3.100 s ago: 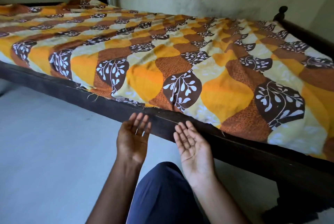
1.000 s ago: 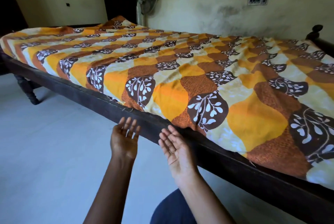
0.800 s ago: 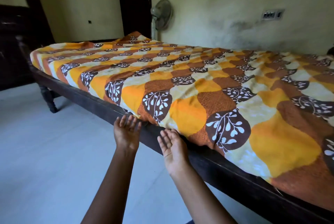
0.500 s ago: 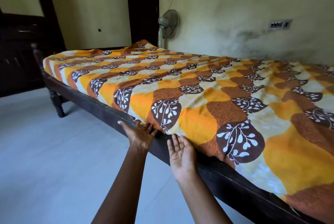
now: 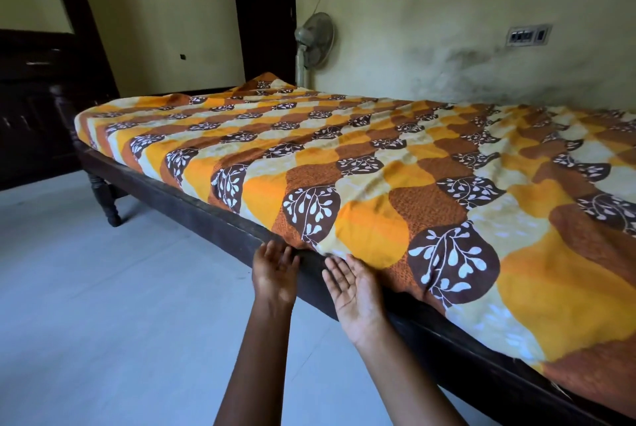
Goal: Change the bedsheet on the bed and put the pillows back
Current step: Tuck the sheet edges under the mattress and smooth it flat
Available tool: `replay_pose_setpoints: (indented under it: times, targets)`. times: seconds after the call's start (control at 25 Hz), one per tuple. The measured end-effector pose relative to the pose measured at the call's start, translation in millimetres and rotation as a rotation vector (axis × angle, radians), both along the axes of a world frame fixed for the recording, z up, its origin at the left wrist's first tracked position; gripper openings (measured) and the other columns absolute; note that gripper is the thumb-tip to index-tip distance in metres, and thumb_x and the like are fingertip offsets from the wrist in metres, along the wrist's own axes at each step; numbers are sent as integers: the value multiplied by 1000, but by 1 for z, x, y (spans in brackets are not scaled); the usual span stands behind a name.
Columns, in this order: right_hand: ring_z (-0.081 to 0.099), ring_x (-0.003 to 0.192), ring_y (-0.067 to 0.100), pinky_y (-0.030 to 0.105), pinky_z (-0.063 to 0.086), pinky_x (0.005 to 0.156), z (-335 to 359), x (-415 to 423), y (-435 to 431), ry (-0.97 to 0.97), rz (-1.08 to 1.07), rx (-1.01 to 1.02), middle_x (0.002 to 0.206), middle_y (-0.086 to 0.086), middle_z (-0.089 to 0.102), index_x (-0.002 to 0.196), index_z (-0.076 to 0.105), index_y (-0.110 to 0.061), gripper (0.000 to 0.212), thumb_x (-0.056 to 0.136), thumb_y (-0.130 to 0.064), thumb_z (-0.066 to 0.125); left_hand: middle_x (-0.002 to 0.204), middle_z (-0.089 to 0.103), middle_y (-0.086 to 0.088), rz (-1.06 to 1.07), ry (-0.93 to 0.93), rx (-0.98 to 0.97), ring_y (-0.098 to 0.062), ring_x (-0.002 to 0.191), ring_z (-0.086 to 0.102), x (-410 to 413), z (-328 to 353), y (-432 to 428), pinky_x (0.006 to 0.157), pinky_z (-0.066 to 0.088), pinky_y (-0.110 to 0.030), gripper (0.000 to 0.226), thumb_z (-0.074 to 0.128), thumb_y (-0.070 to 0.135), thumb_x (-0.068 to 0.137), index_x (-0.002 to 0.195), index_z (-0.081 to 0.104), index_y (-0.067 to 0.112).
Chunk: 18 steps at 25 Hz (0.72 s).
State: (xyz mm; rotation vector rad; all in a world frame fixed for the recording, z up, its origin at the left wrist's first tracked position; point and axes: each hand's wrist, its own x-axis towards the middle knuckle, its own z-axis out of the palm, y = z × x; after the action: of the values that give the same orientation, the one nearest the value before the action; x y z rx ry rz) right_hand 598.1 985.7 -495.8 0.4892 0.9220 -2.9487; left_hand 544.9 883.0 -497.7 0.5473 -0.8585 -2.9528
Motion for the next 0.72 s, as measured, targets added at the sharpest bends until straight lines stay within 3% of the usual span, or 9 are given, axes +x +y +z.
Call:
replay_pose_setpoints:
  times: [0.12,0.2,0.28,0.4,0.48,0.52,0.6,0.72]
  targets:
    - [60,95,16,17,54,68,-1,18,0,-1,54,188,114,9,60,122,51,-4,28,98,-9,37,127,57,-10,27,104,-253,-23,114,56,50,-9,3,95,44,-33,35,35,18,99,128,51,7]
    - [63,83,10,18,52,71,8,42,6,91,72,368,100,4,63,123,51,-8,28,98,-8,39,121,62,-5,21,267,-589,-15,111,58,73,-5,11,94,45,-28,28,40,16,97,119,57,13]
    - [62,72,3,16,51,68,24,68,19,253,46,610,93,2,63,116,55,-11,23,96,-8,44,119,62,5,53,539,-957,-3,111,55,85,4,20,92,42,-14,29,46,21,92,118,59,17]
    - [61,82,-1,13,49,74,55,96,62,534,-129,1187,96,-5,63,103,59,-26,17,90,-17,54,123,57,11,36,935,-1320,0,116,49,89,24,48,94,37,-12,35,43,31,92,122,55,19]
    - [59,91,2,13,45,81,75,107,106,606,-364,1708,100,-7,63,103,64,-22,21,85,-23,54,124,56,4,30,1140,-1437,-8,118,46,85,38,75,98,34,-17,38,39,34,93,123,55,16]
    - [57,98,6,14,42,86,83,112,132,583,-450,1959,104,-6,62,106,64,-20,25,85,-28,54,125,55,0,28,1227,-1485,-11,119,45,83,45,90,99,33,-19,39,38,34,94,123,56,14]
    - [54,113,18,24,36,96,93,121,179,437,-424,2397,119,2,60,118,60,-19,46,82,-47,51,125,56,-4,55,1372,-1605,-16,117,46,80,51,120,99,33,-25,41,37,36,94,121,57,11]
    - [49,125,24,38,41,100,83,137,218,87,-186,2758,136,4,52,135,46,-28,78,74,-74,30,123,60,-3,135,1500,-1865,-20,115,52,85,41,156,99,32,-34,48,32,45,95,122,58,15]
